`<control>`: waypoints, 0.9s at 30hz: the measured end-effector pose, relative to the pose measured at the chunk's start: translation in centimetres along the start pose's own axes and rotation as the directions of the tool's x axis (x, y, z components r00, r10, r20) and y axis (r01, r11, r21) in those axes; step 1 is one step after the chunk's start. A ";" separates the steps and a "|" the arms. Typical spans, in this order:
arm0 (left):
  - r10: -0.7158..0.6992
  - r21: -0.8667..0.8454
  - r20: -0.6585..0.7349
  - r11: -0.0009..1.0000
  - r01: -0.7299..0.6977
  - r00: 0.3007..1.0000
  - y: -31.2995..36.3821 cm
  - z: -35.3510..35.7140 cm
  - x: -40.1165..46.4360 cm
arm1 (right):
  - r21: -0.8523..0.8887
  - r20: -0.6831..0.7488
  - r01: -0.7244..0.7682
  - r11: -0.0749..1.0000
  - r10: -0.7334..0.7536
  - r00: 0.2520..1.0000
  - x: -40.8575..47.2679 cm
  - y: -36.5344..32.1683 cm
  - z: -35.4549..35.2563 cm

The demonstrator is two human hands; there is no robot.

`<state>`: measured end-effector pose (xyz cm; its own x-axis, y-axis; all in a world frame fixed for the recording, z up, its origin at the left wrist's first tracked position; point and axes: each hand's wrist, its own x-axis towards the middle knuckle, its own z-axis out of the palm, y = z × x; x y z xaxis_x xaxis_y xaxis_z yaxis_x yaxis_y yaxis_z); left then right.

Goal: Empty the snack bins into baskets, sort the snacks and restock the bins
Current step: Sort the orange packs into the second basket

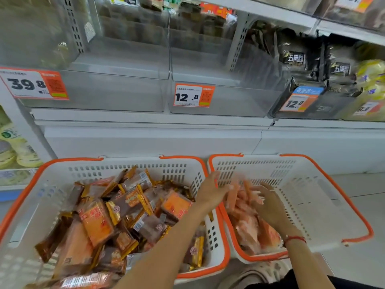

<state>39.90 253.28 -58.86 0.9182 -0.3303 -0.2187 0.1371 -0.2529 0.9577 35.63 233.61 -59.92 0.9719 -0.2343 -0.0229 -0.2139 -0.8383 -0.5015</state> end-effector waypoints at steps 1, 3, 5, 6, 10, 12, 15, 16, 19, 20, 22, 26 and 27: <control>0.011 0.028 0.001 1.000 -0.011 1.000 -0.7 -1.0 -0.3 | 0.027 -0.035 0.018 0.999 -0.017 0.999 0.1 -0.7 0.2; 0.063 0.096 -0.094 0.994 -0.054 0.994 -2.7 -3.4 -1.5 | 0.064 -0.144 0.064 0.996 -0.054 0.988 0.2 -2.8 0.7; 0.123 0.129 -0.298 0.988 -0.088 0.947 -5.2 -6.4 -3.7 | 0.040 -0.233 0.142 0.989 -0.129 0.964 0.0 -5.7 1.8; 0.134 0.148 -0.422 0.986 -0.078 0.897 -6.4 -8.1 -5.1 | 0.018 -0.224 0.203 0.979 -0.194 0.955 -0.2 -7.4 2.7; 0.115 0.208 -0.778 0.975 0.081 0.617 -11.4 -15.3 -10.7 | -0.059 0.149 0.438 0.897 -0.426 0.892 -0.6 -13.1 8.4; 0.049 0.224 -0.819 0.944 0.241 0.572 -14.5 -18.7 -12.0 | -0.149 0.312 0.440 0.886 -0.380 0.871 -0.3 -14.1 11.7; -0.112 0.306 -0.686 0.852 0.425 0.719 -17.9 -22.1 -12.1 | -0.349 0.465 0.335 0.875 -0.149 0.873 0.1 -13.6 15.1; -0.169 0.340 -0.613 0.825 0.451 0.771 -18.1 -22.5 -12.0 | -0.391 0.495 0.321 0.862 -0.097 0.863 0.1 -13.3 15.7; -0.224 0.440 -0.535 0.749 0.495 0.815 -18.0 -22.5 -11.8 | -0.421 0.408 0.353 0.835 -0.173 0.897 0.1 -12.8 16.0; -0.229 0.446 -0.554 0.730 0.518 0.801 -17.8 -22.4 -11.8 | -0.369 0.369 0.381 0.848 -0.242 0.897 0.3 -12.8 15.8; -0.262 0.467 -0.584 0.666 0.582 0.768 -17.2 -22.3 -12.1 | -0.213 0.377 0.393 0.895 -0.295 0.878 0.8 -12.7 15.1; -0.224 0.617 -0.548 0.543 0.570 0.806 -16.5 -22.7 -13.0 | -0.172 0.441 0.331 0.928 -0.228 0.868 1.7 -13.3 13.9; -0.204 0.607 -0.531 0.585 0.538 0.822 -16.4 -22.8 -13.3 | -0.156 0.420 0.324 0.933 -0.234 0.877 1.9 -13.7 13.3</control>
<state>33.91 282.60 -67.42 0.9244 0.2634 -0.2760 0.3483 -0.8779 0.3286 41.67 251.22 -64.58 0.9437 0.1971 -0.2656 0.0996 -0.9351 -0.3402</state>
